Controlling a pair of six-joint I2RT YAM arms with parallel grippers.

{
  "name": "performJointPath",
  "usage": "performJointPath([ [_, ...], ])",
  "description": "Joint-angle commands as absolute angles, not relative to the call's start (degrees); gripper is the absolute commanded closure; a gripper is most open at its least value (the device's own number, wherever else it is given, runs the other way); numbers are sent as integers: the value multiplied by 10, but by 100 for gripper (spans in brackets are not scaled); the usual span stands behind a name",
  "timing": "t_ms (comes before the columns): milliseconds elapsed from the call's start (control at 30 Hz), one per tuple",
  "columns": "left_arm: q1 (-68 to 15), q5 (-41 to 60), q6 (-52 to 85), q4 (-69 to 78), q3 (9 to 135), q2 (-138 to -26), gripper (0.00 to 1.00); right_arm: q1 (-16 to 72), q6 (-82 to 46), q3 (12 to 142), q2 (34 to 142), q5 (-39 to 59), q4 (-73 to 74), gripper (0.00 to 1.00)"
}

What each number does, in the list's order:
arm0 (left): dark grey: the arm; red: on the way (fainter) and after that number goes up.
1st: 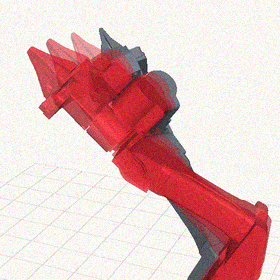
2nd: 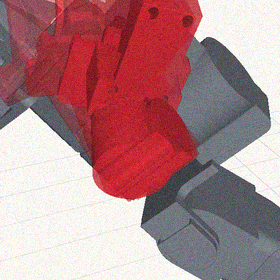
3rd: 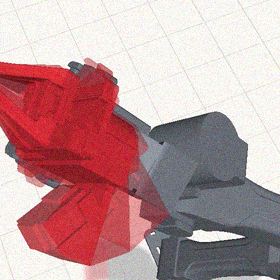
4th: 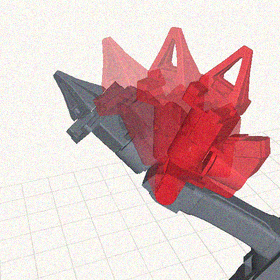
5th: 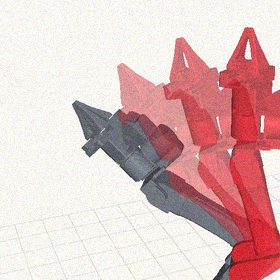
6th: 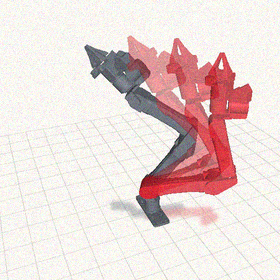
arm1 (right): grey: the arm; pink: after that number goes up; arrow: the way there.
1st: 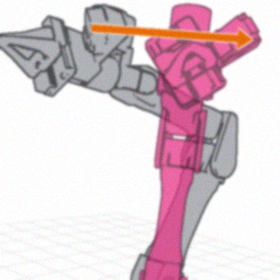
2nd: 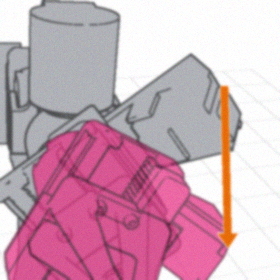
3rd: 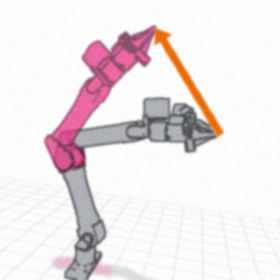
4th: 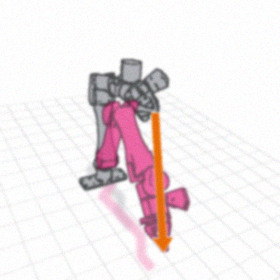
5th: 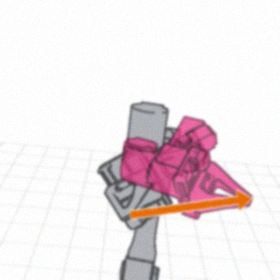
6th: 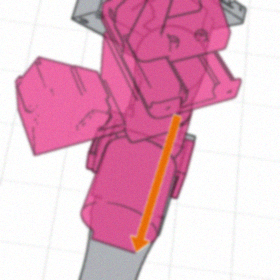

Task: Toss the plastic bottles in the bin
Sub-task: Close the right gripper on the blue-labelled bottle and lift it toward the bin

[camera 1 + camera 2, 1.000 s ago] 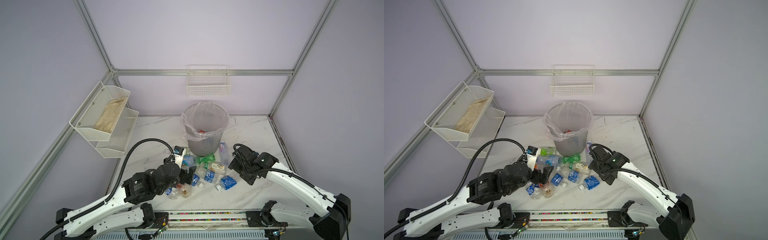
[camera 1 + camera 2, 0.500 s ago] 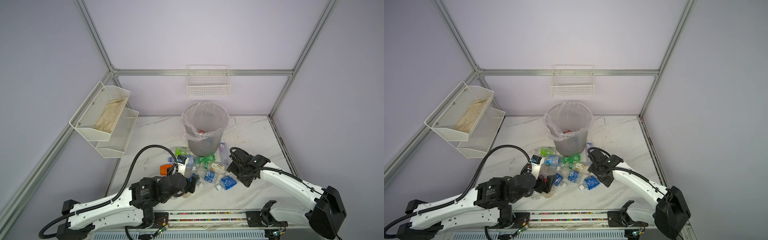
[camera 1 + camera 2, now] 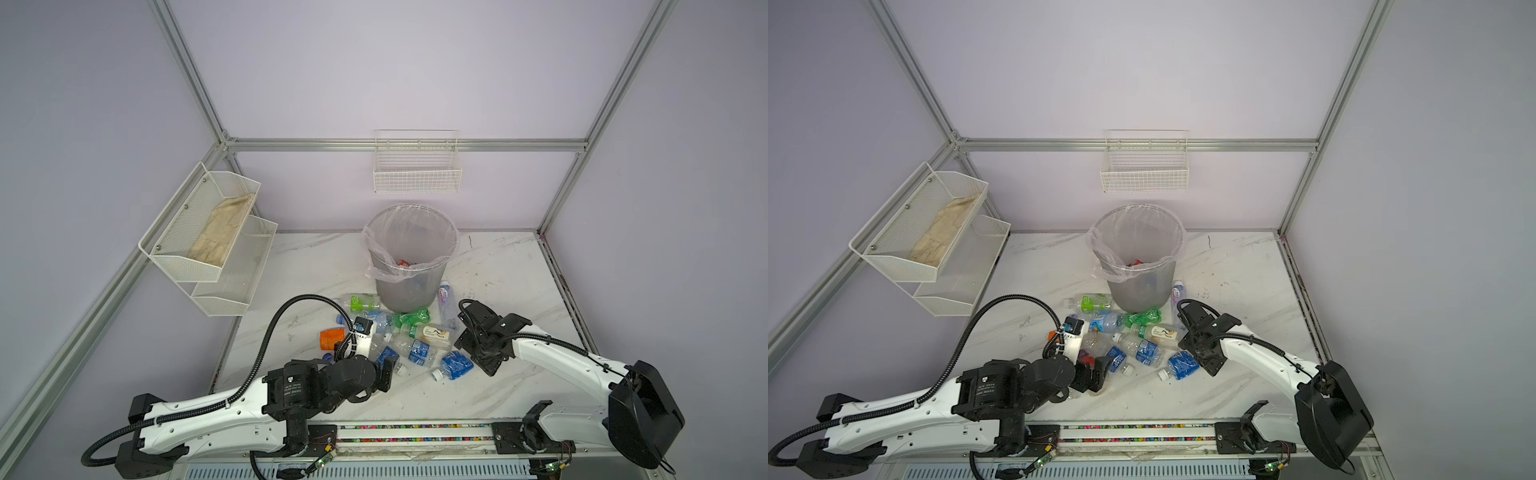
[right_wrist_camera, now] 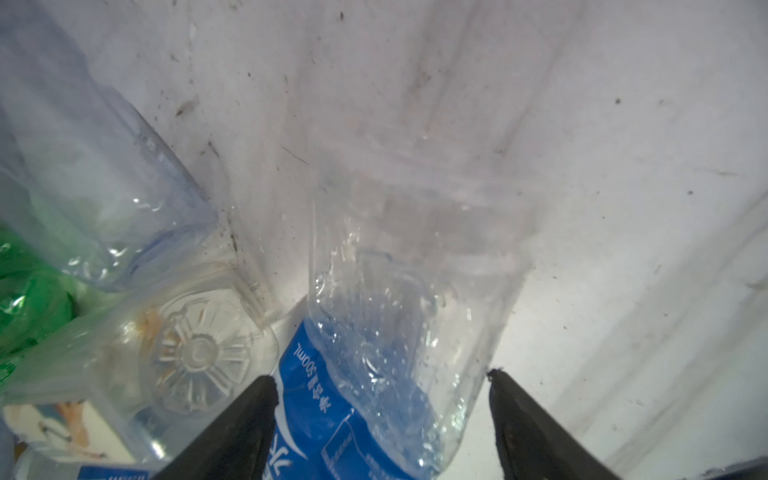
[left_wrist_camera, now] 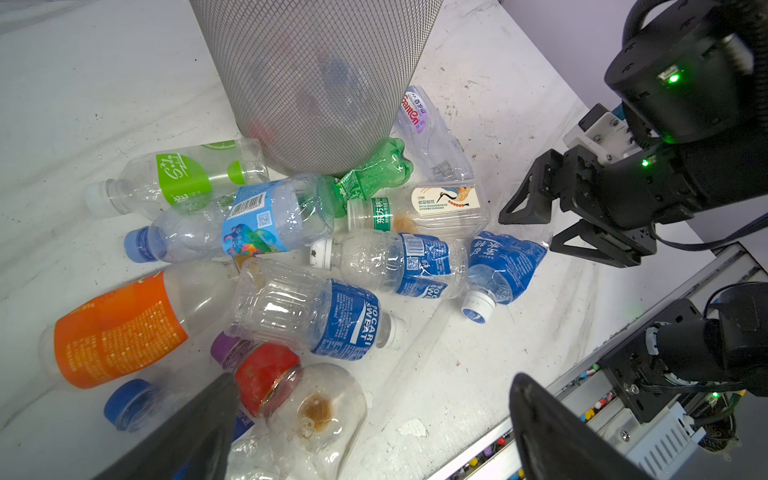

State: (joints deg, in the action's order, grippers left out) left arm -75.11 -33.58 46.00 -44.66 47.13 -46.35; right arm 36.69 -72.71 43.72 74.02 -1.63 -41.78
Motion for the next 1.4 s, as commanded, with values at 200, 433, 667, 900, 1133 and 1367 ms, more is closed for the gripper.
performJointPath([
  [200,-762,-352,488,-441,437,-447,1,362,-734,413,780,-29,-371,32],
  [433,-763,-352,488,-441,436,-447,1,361,-750,397,767,-26,-370,57],
  [667,-766,-355,489,-443,435,-443,1,362,-765,411,717,-40,-403,77],
  [900,-768,-358,489,-445,438,-444,1,362,-760,475,615,-128,-495,90],
  [1133,-769,-360,493,-445,439,-442,1,363,-547,574,468,-146,-431,91],
  [1367,-769,-366,501,-445,432,-433,1,362,-379,778,493,-128,-417,99],
])
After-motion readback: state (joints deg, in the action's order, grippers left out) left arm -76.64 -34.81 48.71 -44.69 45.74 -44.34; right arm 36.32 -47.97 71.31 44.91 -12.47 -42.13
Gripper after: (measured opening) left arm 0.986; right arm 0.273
